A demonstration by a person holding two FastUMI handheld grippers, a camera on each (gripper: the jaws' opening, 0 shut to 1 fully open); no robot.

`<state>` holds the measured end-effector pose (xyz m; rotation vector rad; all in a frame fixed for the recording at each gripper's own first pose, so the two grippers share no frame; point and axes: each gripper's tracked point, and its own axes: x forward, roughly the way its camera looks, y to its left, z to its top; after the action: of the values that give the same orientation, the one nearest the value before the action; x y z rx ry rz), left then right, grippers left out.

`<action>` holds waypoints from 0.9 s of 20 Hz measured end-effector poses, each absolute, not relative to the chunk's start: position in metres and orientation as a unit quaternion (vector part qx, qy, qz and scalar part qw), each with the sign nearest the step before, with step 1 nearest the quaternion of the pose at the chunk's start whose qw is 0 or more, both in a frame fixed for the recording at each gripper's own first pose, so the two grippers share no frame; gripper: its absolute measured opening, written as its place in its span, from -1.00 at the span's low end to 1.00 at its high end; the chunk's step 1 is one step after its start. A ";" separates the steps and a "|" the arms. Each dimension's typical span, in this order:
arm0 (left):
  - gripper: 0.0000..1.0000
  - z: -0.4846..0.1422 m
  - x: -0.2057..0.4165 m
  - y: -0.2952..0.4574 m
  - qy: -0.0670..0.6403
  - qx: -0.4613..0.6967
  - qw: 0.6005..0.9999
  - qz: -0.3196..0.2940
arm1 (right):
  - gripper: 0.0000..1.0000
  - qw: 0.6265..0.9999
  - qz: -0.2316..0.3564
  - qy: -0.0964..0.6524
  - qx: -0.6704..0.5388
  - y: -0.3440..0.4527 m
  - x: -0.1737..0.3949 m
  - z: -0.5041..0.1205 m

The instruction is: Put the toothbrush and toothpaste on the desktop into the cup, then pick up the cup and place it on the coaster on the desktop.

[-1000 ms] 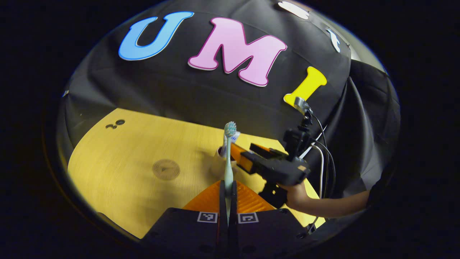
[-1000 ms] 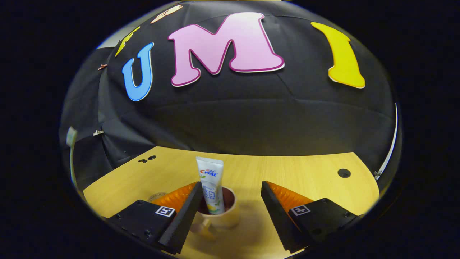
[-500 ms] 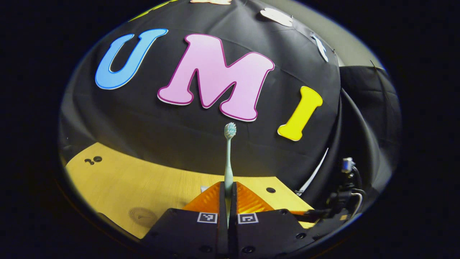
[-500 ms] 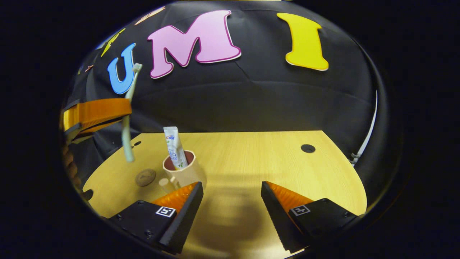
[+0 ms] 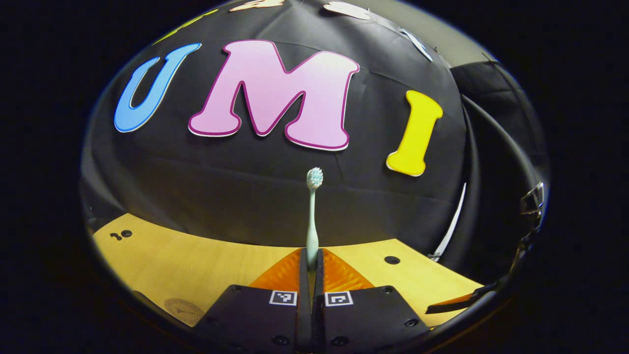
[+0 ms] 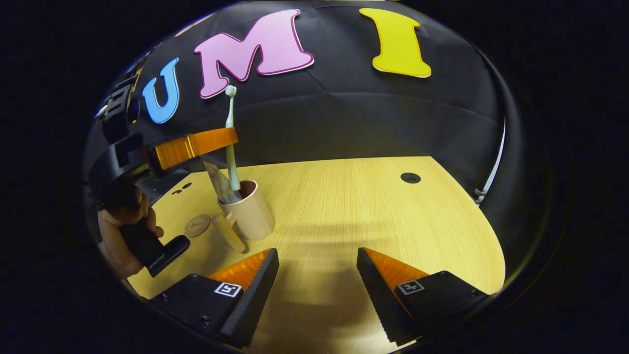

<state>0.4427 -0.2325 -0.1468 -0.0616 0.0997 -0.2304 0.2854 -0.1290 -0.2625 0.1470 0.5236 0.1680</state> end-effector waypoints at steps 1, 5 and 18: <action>-0.87 -0.152 0.443 -0.234 0.051 -0.023 0.992 -0.111 | 0.96 0.959 0.083 0.261 0.073 -0.128 0.285 -0.264; -0.75 -0.152 0.445 -0.231 0.042 -0.011 0.994 -0.099 | 0.96 0.958 0.086 0.264 0.076 -0.126 0.286 -0.267; 0.89 -0.124 0.375 -0.194 0.042 0.001 0.996 -0.076 | 0.96 0.954 0.106 0.269 0.084 -0.114 0.309 -0.233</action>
<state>0.3748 -0.1942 -0.1236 0.0013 0.0848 -0.1515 0.3088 -0.1142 -0.2335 0.1697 0.5462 0.2162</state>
